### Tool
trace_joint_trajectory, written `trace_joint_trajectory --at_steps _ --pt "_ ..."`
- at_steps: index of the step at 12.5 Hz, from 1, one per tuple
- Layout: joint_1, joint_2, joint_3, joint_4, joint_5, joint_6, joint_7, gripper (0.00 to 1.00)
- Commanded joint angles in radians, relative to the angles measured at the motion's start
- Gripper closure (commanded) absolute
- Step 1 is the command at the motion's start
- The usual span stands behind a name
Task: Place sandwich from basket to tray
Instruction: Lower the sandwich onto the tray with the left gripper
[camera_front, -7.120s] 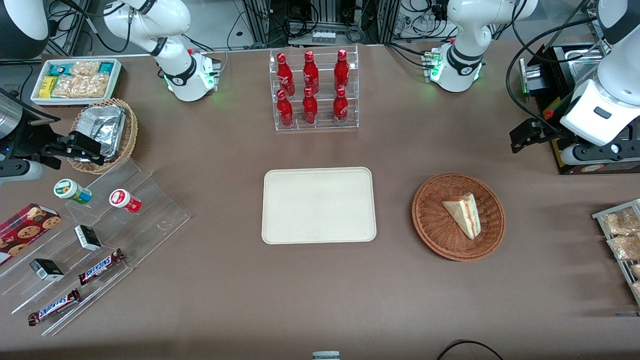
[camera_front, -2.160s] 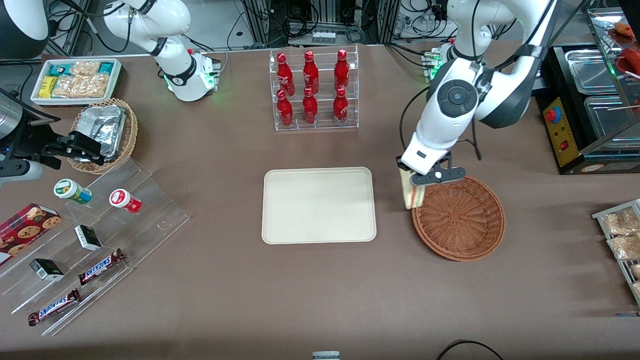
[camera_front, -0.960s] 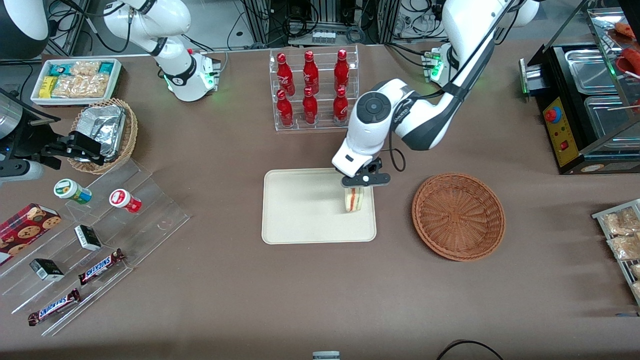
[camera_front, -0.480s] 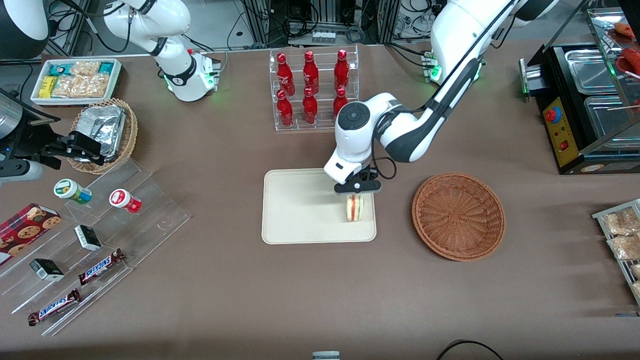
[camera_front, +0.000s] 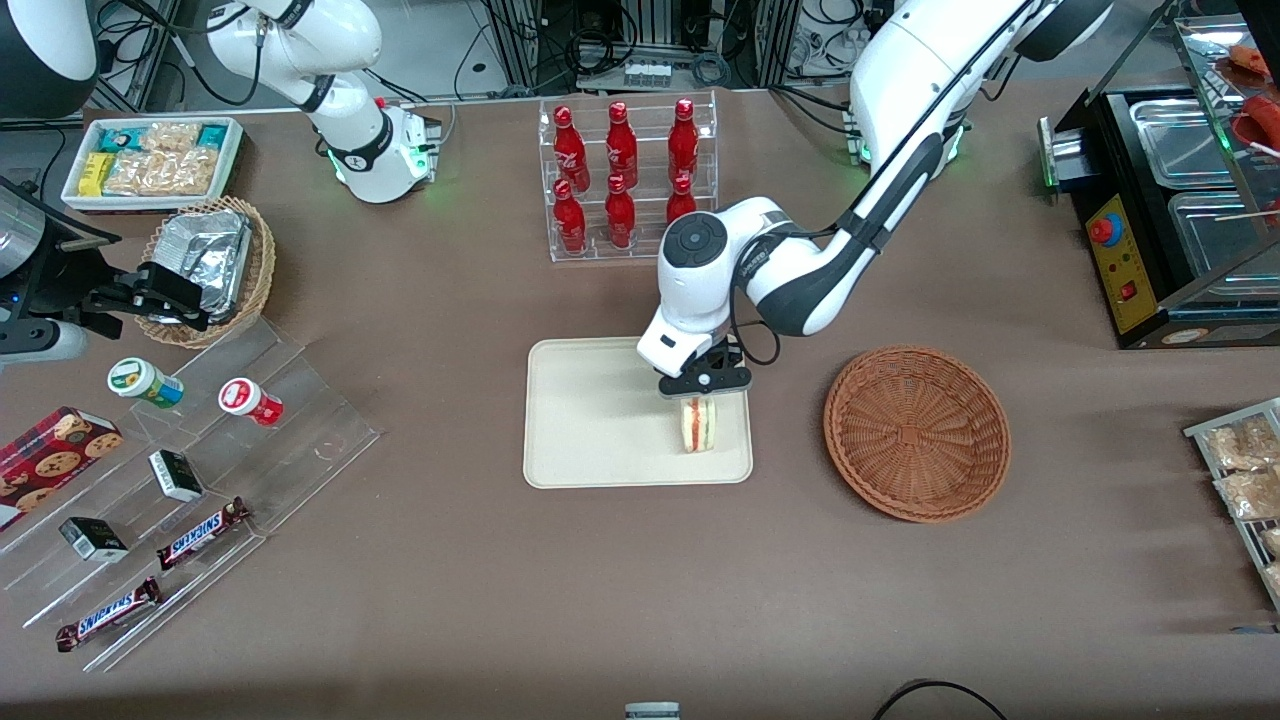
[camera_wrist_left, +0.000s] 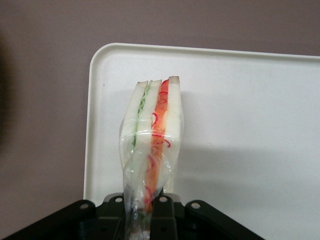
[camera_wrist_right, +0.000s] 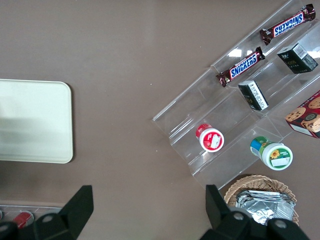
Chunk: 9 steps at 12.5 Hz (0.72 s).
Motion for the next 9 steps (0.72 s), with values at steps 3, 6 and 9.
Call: trace_joint_trajectory --at_steps 3,6,9 --pt "-0.024 0.035 0.006 0.025 0.053 0.039 0.001 1.00" --pt "-0.022 0.040 0.008 0.025 0.056 0.040 0.042 1.00" --pt "-0.022 0.051 0.009 0.025 0.058 0.042 0.055 1.00"
